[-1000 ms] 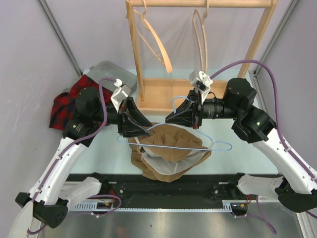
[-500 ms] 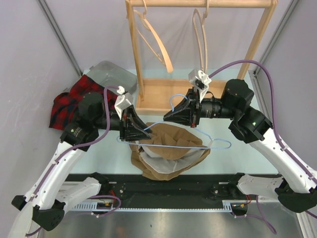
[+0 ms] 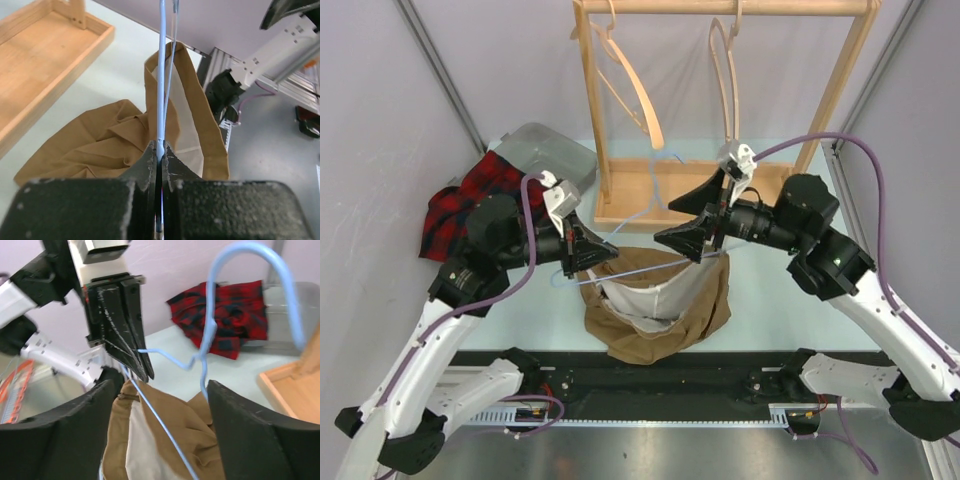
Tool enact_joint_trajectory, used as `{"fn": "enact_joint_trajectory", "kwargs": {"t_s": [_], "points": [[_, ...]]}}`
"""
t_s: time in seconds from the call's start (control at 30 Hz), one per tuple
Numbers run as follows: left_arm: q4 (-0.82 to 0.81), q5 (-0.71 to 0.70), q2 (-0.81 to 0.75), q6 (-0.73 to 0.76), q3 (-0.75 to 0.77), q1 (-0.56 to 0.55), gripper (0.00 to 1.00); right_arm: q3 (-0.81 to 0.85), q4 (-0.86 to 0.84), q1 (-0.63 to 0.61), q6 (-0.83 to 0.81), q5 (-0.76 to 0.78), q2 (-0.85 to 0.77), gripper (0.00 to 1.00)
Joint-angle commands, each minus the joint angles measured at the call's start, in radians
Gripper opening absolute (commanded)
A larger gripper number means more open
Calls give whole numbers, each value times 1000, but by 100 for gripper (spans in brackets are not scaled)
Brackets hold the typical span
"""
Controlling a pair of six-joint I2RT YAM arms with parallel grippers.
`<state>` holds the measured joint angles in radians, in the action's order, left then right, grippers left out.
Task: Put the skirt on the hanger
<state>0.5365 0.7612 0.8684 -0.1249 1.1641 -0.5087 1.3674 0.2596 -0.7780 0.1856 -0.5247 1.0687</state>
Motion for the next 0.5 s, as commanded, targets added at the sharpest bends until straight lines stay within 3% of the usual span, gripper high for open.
{"fn": "enact_joint_trajectory", "kwargs": {"t_s": [0.0,0.27,0.47], "points": [[-69,-167,-48,-67,83,12,0,-42,-19,-4,-41,216,-108,83],[2,-333,21,-94,264,13,0,-88,-66,-4,-66,644,-260,86],[71,-415,217,-137,538,12,0,-48,-46,-3,-71,750,-291,85]]}}
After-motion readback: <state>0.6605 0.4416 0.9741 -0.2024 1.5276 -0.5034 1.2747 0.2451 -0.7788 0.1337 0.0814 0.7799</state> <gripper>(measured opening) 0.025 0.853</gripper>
